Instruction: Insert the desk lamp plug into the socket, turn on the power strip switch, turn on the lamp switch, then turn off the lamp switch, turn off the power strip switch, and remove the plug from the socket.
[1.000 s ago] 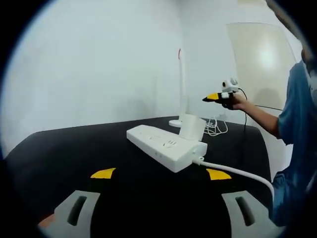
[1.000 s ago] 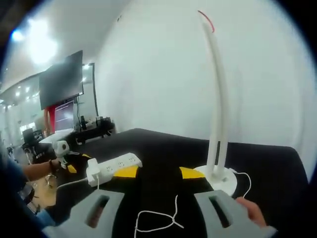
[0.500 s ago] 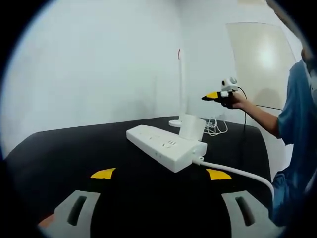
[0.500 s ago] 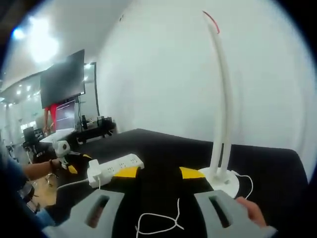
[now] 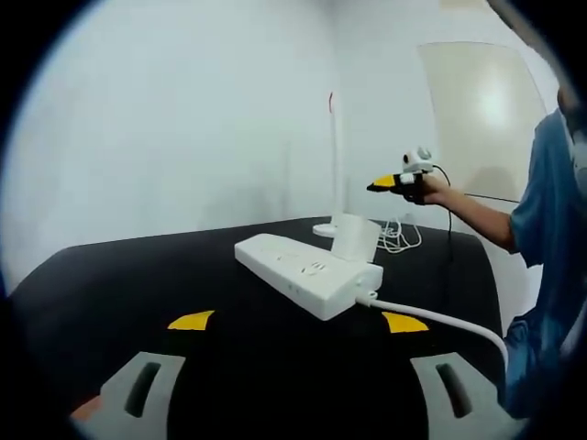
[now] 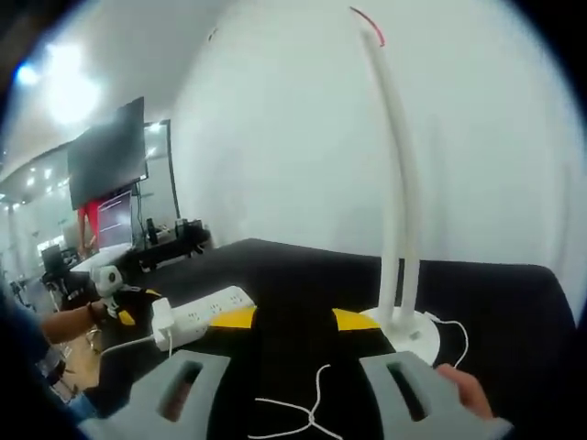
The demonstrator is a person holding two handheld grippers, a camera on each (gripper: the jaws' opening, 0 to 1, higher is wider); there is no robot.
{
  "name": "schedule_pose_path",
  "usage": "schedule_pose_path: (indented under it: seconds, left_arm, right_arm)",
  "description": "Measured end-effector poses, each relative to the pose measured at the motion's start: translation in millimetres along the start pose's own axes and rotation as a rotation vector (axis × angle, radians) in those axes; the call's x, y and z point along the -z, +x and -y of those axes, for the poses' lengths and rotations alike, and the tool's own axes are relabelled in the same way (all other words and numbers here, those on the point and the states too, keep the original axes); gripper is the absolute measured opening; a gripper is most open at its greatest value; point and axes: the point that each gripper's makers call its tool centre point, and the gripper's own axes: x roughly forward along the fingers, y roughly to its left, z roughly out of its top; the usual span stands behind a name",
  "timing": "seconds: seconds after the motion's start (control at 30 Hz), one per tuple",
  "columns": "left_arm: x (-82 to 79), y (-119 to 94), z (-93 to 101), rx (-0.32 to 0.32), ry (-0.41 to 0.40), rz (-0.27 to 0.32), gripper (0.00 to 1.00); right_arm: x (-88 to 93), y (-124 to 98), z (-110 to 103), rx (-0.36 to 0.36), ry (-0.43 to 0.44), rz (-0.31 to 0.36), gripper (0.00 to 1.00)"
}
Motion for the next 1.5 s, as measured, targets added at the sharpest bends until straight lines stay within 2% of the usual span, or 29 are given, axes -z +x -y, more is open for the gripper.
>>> schedule_pose_path:
  seconds: [0.23, 0.47, 0.67, 0.9, 1.07, 1.23, 1.5]
  left_arm:
    - [2.1, 1, -1.8, -0.001, -0.006, -0.010, 0.67]
    - [5.5, 4, -6.9, -0.015, -0.028, -0.031, 0.66]
    - [6.6, 2, -6.4, -0.012, -0.020, -0.037, 0.66]
    - [5.0, 0, -6.5, -0.007, -0.002, -0.026, 0.66]
    - [2.7, -1, -6.6, -0.005, 0.001, -0.014, 0.66]
    - [2.0, -1, -2.6, -0.001, 0.008, -0.012, 0.65]
    - [0.3, 0, 0.4, -0.008, 0.004, -0.007, 0.65]
  right_arm:
    - [-1.5, -1, 2, -0.017, -0.006, 0.012, 0.31]
    - [1.8, -3, 8, -0.008, -0.008, -0.013, 0.31]
    - [3.2, -4, -2, -0.021, -0.003, 0.002, 0.31]
    - [0.3, 1, -2, -0.024, 0.003, 0.015, 0.31]
    - [-7.9, 2, 4, -0.027, 0.012, 0.029, 0.31]
    - [-5.4, -1, 13, -0.023, 0.013, 0.009, 0.31]
    - [-9.8, 1, 27, -0.026, 0.047, 0.025, 0.31]
